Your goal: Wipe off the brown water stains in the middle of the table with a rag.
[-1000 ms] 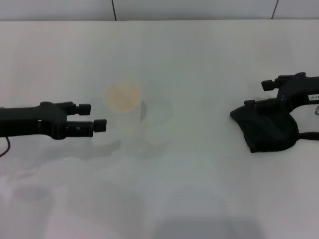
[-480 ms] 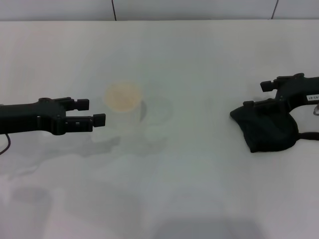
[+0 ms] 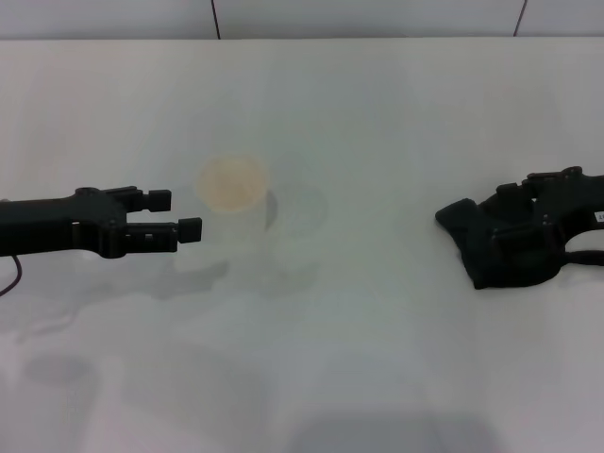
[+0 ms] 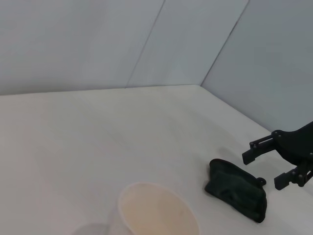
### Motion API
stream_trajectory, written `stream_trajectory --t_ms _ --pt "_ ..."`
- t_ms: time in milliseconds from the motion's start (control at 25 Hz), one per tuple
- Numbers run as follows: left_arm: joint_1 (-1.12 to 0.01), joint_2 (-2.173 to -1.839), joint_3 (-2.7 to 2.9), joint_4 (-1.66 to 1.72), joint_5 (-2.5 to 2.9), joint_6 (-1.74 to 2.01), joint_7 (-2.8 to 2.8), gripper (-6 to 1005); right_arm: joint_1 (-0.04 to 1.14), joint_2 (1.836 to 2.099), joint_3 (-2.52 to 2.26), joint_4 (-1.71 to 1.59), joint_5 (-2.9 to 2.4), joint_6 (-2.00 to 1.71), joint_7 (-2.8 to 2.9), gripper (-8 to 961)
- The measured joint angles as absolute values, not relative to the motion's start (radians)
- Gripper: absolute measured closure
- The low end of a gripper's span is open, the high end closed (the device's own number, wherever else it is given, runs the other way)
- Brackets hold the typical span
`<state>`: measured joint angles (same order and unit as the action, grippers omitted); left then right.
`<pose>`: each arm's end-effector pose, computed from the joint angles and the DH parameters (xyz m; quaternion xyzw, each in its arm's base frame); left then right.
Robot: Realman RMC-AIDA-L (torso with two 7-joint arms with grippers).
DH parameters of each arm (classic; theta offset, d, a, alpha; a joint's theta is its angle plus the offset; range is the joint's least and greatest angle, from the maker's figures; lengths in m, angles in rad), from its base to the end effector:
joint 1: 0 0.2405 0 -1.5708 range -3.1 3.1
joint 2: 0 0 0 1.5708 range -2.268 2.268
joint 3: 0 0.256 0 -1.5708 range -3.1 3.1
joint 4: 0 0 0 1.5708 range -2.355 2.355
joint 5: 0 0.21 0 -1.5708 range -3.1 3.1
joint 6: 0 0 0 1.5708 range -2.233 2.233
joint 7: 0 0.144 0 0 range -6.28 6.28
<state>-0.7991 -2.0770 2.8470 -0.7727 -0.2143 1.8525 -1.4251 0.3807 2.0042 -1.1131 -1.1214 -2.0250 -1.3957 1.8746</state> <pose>-0.2822 0.3213 0.0374 -0.9124 -0.3385 -0.2046 0.1050 0.2537 0.3407 0.0369 -0.9475 0.2572 0.0777 0.1732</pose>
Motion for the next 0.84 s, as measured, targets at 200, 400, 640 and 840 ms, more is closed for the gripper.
stream_trajectory --t_ms 200,400,640,840 --pt "-0.799 -2.077 2.847 -0.773 -0.211 1.857 -1.427 107 0.376 2.007 -1.092 -1.115 -2.021 -1.402 1.848 97" --pt "-0.800 -2.077 2.847 -0.772 -0.208 1.858 -1.428 107 0.376 2.009 -1.092 -1.115 -2.021 -1.402 1.847 97" --pt "-0.800 -2.075 2.847 -0.751 -0.207 1.858 -1.427 107 0.376 2.010 -1.093 -1.114 -2.021 -1.406 1.847 97" --pt "-0.800 -2.075 2.848 -0.751 -0.204 1.856 -1.420 107 0.376 2.010 -1.093 -1.113 -2.021 -1.407 1.847 97"
